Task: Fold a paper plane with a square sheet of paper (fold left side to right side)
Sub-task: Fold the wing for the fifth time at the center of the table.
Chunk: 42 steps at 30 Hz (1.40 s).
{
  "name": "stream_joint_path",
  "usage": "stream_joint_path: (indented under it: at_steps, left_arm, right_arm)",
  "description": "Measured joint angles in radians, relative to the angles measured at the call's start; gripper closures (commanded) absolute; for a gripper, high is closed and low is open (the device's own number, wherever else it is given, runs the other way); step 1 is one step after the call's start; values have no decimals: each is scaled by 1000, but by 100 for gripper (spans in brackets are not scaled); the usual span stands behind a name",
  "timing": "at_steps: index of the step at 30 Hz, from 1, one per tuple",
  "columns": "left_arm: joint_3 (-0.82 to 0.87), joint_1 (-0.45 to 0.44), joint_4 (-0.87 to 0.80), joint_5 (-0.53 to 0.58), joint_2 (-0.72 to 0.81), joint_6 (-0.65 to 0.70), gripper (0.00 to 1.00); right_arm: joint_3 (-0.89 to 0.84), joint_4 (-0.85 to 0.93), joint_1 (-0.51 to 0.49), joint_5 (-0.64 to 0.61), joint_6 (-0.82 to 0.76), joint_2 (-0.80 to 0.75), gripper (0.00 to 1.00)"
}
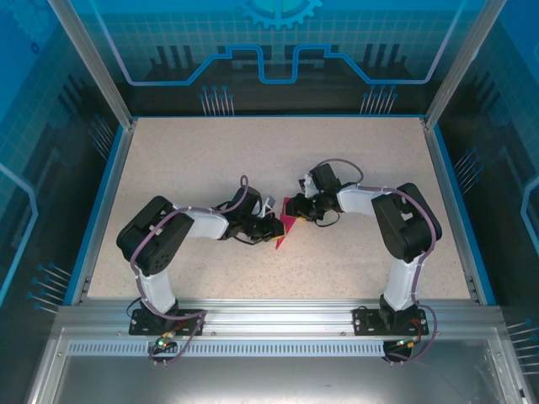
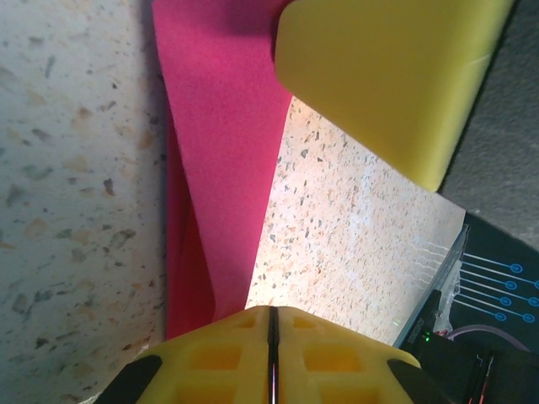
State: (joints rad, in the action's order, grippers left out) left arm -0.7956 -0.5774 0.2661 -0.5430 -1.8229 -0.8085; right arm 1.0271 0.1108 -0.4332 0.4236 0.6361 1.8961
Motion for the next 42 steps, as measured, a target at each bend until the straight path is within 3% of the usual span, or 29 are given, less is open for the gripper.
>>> stream_joint_path:
  at_steps: [24, 42]
  left_arm:
    - [19, -6, -52, 31, -2, 68, 95]
    - [174, -49, -90, 57, 152, 101, 95]
  right_arm:
    - [0, 4, 0, -1, 0, -1, 61]
    - [0, 10, 0, 6, 0, -1, 61]
